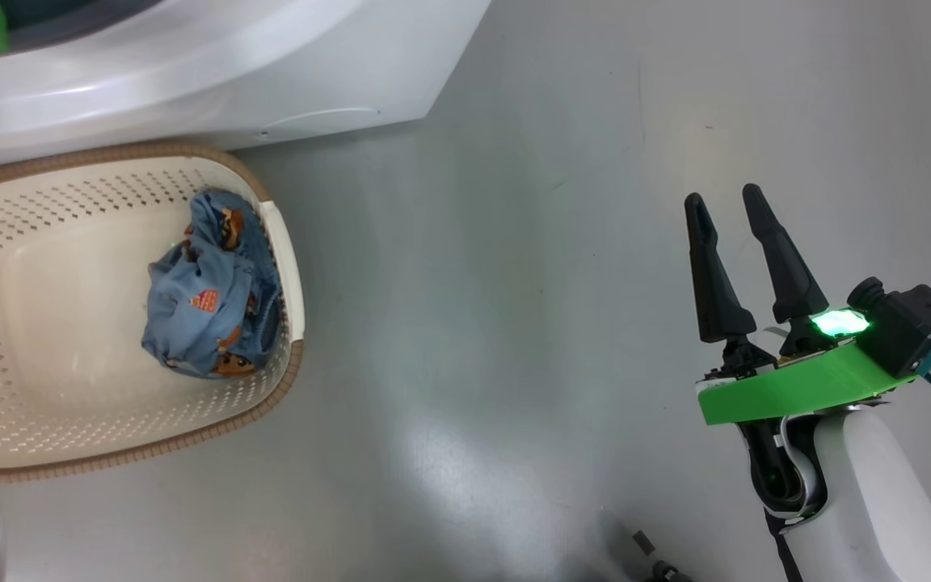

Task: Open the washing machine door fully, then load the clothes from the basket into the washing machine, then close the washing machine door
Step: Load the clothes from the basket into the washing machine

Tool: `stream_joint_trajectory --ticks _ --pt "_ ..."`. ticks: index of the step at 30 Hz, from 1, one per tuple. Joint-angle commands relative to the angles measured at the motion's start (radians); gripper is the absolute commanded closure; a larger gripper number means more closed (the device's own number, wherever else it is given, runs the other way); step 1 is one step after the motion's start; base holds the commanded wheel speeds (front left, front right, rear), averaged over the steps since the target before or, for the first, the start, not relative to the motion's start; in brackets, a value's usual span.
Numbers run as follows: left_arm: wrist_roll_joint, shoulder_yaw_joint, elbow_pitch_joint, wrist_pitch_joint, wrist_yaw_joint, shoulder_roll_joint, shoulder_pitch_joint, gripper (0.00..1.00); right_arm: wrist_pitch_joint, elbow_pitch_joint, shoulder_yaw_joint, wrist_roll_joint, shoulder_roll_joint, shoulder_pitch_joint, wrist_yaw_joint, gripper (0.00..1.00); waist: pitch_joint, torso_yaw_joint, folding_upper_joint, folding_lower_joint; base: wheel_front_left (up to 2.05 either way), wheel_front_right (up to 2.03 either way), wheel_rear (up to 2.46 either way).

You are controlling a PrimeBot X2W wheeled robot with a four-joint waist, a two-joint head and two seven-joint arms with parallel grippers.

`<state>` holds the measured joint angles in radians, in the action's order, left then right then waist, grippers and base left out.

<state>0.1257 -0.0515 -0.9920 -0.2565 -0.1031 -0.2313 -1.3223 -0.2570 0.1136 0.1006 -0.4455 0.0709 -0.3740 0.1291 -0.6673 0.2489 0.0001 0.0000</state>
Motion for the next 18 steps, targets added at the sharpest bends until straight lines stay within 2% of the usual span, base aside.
stream_joint_trajectory --ticks 1,3,4,10,18 --pt "-0.005 -0.002 -0.033 -0.005 -0.009 -0.039 -0.027 0.47 -0.005 -0.017 0.021 -0.015 -0.003 0.007 0.002 0.0 0.003 -0.003 -0.0001 0.0 0.0 0.0 0.0" --pt "-0.01 -0.016 -0.085 -0.005 -0.012 -0.041 -0.048 0.07 -0.005 -0.017 0.02 -0.015 -0.004 0.007 0.002 0.0 0.003 -0.007 -0.0001 0.0 0.0 0.0 0.0" --pt "-0.005 -0.018 -0.114 -0.002 -0.014 -0.038 -0.058 0.0 -0.005 -0.017 0.02 -0.014 -0.004 0.007 0.002 0.0 0.004 -0.009 -0.0001 0.0 0.0 0.0 0.0" --pt "0.009 -0.041 -0.209 -0.003 -0.023 -0.032 -0.101 0.0 -0.005 -0.017 0.015 -0.013 -0.001 0.005 0.002 0.0 0.009 -0.023 -0.0001 0.0 0.0 0.0 0.0" --pt "0.031 -0.062 -0.254 -0.003 -0.026 -0.022 -0.104 0.0 -0.005 -0.018 0.013 -0.011 0.005 0.006 0.002 0.0 0.018 -0.036 -0.0001 0.0 0.0 0.0 0.0"
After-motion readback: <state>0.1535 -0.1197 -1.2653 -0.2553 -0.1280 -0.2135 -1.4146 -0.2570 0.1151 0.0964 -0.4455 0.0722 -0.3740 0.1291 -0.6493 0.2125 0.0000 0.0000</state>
